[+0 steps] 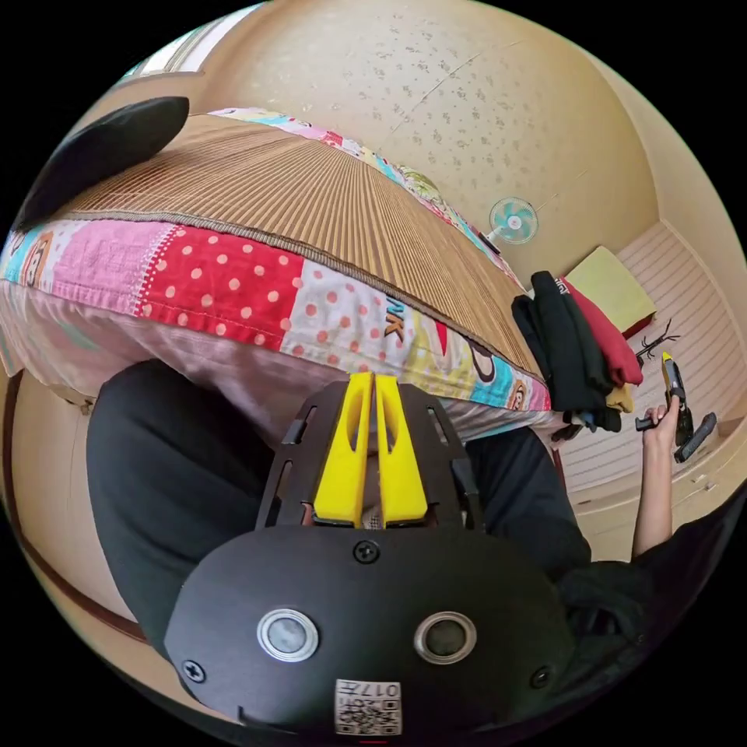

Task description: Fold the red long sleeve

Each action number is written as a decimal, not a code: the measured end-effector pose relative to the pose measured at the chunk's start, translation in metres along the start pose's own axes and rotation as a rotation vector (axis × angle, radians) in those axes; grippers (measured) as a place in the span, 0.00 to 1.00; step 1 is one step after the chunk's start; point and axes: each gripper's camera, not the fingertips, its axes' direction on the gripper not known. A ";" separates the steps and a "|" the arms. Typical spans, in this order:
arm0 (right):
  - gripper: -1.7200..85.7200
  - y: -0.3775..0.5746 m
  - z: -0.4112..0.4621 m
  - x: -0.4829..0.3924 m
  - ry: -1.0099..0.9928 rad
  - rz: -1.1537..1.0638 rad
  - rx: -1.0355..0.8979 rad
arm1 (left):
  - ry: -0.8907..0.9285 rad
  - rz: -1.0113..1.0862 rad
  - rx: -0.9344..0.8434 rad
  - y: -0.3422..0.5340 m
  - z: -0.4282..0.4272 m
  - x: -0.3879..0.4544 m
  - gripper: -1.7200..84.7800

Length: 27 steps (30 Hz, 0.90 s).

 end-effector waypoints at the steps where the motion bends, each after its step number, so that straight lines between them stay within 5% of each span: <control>1: 0.07 0.001 -0.007 0.013 0.028 0.041 -0.004 | -0.005 0.027 -0.021 0.000 0.003 0.005 0.01; 7: 0.11 0.022 0.002 0.046 0.066 0.245 -0.192 | -0.001 0.058 0.017 0.004 -0.007 0.011 0.01; 13: 0.09 0.033 0.064 0.027 -0.019 0.223 -0.397 | 0.014 0.011 0.013 0.005 -0.008 0.000 0.01; 21: 0.04 -0.054 0.088 -0.054 -0.280 0.135 -0.192 | -0.020 0.042 -0.034 0.004 0.002 0.006 0.01; 27: 0.03 -0.078 0.108 -0.186 -0.494 -0.180 -0.226 | -0.028 0.034 -0.030 0.007 0.003 0.008 0.01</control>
